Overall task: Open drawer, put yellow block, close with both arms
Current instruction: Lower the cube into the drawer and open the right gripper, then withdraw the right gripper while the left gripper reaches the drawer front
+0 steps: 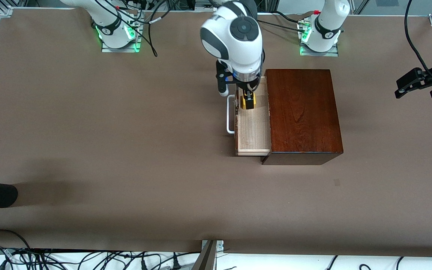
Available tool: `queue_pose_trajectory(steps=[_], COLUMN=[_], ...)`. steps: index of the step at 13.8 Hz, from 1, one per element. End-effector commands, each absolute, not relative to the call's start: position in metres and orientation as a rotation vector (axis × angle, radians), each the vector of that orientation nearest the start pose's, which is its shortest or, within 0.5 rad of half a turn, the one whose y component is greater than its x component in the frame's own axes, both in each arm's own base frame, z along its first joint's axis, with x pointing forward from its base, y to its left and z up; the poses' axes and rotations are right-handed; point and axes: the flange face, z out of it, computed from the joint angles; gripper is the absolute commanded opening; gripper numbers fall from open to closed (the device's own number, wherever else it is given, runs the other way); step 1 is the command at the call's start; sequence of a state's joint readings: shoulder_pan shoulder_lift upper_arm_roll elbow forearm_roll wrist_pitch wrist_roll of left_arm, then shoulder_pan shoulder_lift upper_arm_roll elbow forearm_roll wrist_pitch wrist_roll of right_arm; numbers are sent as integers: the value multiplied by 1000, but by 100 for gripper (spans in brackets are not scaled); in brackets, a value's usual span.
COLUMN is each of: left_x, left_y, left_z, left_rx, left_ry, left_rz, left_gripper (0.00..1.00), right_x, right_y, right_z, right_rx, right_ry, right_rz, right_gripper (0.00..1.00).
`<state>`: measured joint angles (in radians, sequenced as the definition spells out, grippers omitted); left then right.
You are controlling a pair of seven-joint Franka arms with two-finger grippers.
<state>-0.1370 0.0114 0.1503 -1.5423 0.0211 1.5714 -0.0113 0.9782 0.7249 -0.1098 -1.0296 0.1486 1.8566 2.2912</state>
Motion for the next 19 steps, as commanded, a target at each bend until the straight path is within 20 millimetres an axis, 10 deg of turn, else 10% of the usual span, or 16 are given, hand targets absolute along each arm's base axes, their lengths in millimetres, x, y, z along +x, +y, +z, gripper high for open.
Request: queue_pose_trajectory(steps=[1,4,10,13,19], left_x=[567,567,574,568,539], left_y=[8,7,-40,-99,-264], left_z=[632,632,614,609,570], left_rx=[-3144,-3145,-3151,-3152,-3091], left_ry=[-28,-7,46,-101,-473], left_rz=[-32,-32,25,53,166], left_gripper=[100,100,100,100,100], right_x=[484,530,551,555,561], right_y=[547,431,204,114,8], right_z=[485,525,583,592,605], right_rx=[-2545,-2821,-2990,-3057,-3118], right_ry=[1781,1490,916,681,271], right_rz=[134,165,198,170,112], right_gripper=[100,100,100,100,100])
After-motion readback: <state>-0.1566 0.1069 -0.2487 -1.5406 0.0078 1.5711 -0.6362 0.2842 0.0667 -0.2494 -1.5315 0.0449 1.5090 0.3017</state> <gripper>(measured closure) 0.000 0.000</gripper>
